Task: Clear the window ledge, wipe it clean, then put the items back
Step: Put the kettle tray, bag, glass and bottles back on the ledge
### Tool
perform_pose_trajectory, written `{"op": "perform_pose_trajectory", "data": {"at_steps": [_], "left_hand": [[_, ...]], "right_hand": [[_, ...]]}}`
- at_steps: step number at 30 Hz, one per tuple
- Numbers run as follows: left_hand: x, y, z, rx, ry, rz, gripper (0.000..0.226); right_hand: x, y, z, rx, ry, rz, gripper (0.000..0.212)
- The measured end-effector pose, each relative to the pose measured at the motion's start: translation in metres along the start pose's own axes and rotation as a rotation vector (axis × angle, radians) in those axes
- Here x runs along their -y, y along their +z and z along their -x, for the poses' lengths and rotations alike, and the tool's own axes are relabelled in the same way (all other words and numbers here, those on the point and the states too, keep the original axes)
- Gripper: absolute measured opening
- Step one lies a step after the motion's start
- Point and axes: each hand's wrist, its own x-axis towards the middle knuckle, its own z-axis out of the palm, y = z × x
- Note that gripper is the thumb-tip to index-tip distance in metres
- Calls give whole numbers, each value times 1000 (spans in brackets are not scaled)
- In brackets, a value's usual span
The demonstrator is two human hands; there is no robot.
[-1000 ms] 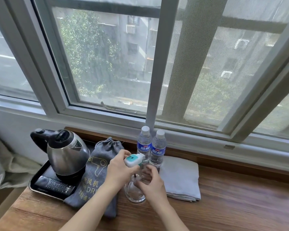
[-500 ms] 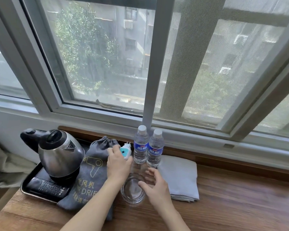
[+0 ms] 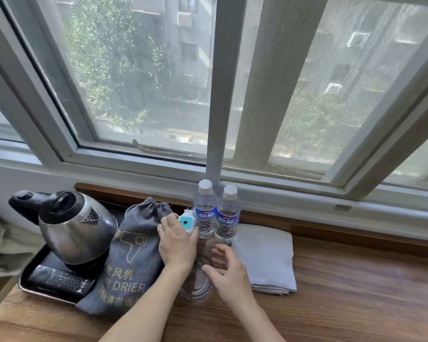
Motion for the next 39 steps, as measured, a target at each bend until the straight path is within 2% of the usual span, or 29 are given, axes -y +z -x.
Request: {"op": "perform_pose_trajectory", "data": {"at_steps": [5,10,13,17,23,25,32,39], "left_hand": [[5,9,-1,-2,43,-78,66],[12,13,-2,21,163,-273,65],[10,10,-4,64,174,-361,68],[8,-1,-9,123,154,-334,68],[23,-11,-18,172,420,-355,69],[26,-10,-21,189,462,-411,68],[20,-5,-31,156,456,-439,62],[21,-2,-33,202,427,-374,63]], "right_hand": [[-4,-1,-6,-6,9,3,51],[-4,3,-14,-16,4,24,48],[-4,6,-19,-25,14,17,50],[-2,8,-23,-26,10,22,51],[2,9,-23,-37,9,12,49],[3,9,-22,-45,6,14,51],[5,7,-21,-53,-1,-15,51],[3,8,-19,-66,-11,-38,49]]}}
